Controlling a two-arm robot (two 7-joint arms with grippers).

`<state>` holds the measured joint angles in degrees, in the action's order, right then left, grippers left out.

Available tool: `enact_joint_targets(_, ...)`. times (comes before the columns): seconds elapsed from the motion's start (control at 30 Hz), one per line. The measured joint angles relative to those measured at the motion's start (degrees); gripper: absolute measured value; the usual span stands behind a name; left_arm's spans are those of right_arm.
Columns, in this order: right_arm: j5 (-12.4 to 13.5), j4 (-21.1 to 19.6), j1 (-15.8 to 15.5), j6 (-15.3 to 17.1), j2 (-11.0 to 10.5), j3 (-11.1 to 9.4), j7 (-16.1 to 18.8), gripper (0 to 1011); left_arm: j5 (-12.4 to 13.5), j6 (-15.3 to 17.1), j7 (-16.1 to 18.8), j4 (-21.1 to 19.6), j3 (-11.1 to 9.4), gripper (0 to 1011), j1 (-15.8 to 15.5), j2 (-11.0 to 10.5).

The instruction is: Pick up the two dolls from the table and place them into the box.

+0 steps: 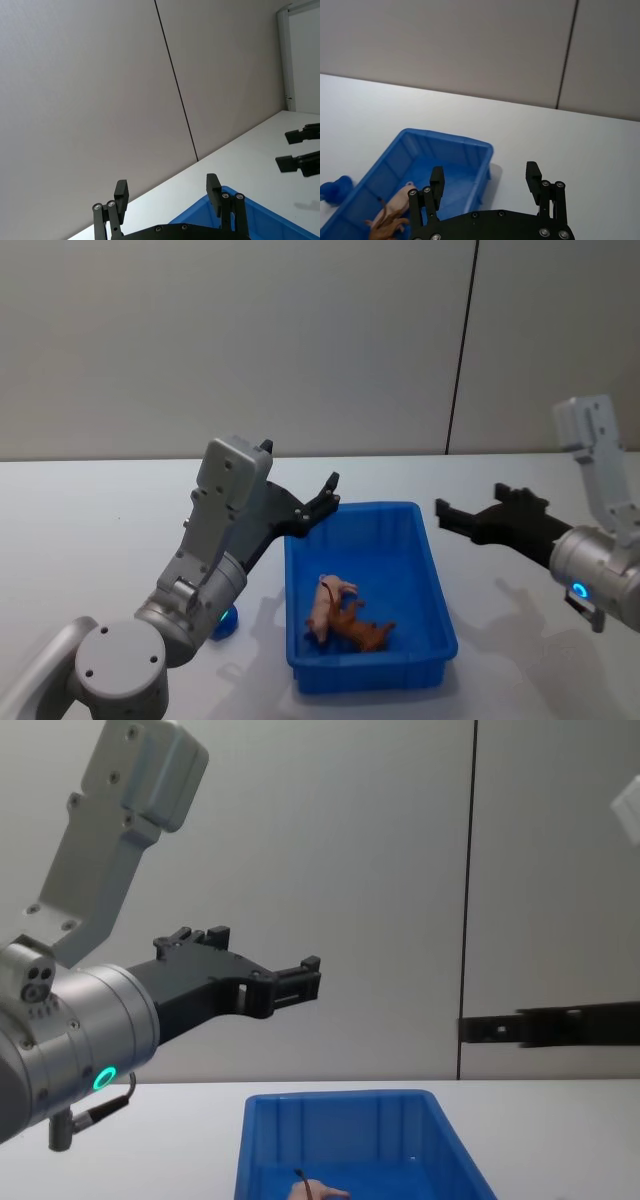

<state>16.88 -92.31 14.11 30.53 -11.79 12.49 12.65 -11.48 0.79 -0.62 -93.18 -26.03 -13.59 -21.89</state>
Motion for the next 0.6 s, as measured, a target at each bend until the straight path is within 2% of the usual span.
enact_joint_targets(0.33, -0.7, 0.0, -1.7, -3.1, -0.6, -1.0, -6.6, 1001, -0.1, 0.0, 0.0, 0.0, 0.1, 1000, 0.0, 0.0)
enact_joint_targets(0.6, -1.2, 0.2, -2.4, -4.4, -0.8, -1.4, -9.2, 1001, -1.6, 1.3, 0.1, -1.4, 1.3, 1000, 0.6, -1.4)
